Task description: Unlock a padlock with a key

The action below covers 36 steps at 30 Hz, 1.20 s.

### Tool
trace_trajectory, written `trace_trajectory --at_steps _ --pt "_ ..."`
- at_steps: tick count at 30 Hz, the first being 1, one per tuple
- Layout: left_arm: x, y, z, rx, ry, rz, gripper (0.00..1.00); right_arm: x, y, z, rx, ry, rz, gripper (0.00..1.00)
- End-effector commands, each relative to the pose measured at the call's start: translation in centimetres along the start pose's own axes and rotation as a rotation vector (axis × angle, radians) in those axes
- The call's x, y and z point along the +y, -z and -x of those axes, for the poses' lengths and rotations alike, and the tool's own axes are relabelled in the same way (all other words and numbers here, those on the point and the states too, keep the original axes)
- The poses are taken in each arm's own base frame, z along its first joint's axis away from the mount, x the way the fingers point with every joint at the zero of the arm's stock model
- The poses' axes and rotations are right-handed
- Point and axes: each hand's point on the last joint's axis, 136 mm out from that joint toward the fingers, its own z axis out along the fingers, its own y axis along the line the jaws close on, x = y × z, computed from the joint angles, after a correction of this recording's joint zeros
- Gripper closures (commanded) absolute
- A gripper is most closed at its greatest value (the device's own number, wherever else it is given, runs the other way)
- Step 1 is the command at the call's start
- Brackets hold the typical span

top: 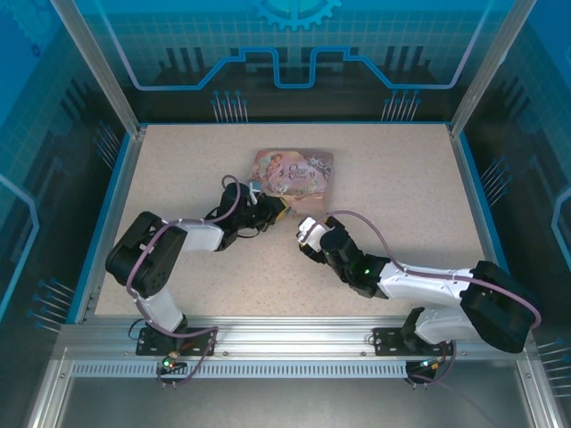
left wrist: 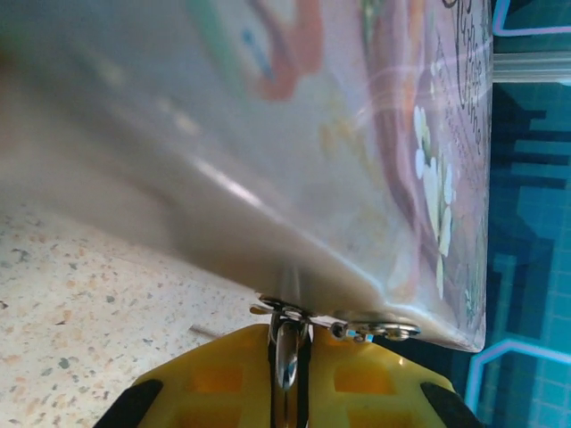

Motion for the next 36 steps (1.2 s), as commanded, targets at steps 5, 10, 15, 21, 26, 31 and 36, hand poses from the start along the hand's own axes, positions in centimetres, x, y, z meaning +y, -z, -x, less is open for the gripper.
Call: trace_trajectory --at_steps 5,10,15,21,26,31,36 --pt "-2.5 1.0 -0.4 0.066 0.081 -0.093 1.0 -0.7 -1.1 2.2 -0.049 0.187 -0.07 0.3" --pt "-2.4 1.1 -0.7 0.082 0.084 -0.082 1.0 -1.2 -2.3 3.0 -0.065 0.245 -0.055 0.28" --pt "-1.9 1.3 -0.9 0.086 0.091 -0.069 1.0 -1.3 -3.6 3.7 -0.08 0.284 -0.027 0.28" --pt "-2.0 1.6 -1.2 0.086 0.083 -0.064 1.0 -0.6 -5.2 3.5 -0.08 0.293 -0.001 0.28" --pt "-1.9 2.1 -1.2 0.077 0.071 -0.049 1.0 -0.4 -6.6 3.6 -0.077 0.297 0.005 0.28" --pt "-1.9 2.1 -1.3 0.074 0.075 -0.051 1.0 -0.5 -7.3 4.0 -0.086 0.276 0.018 0.33" --pt "-2.1 2.2 -1.3 0.071 0.074 -0.056 1.0 0.0 -7.9 3.8 -0.077 0.28 0.036 0.43"
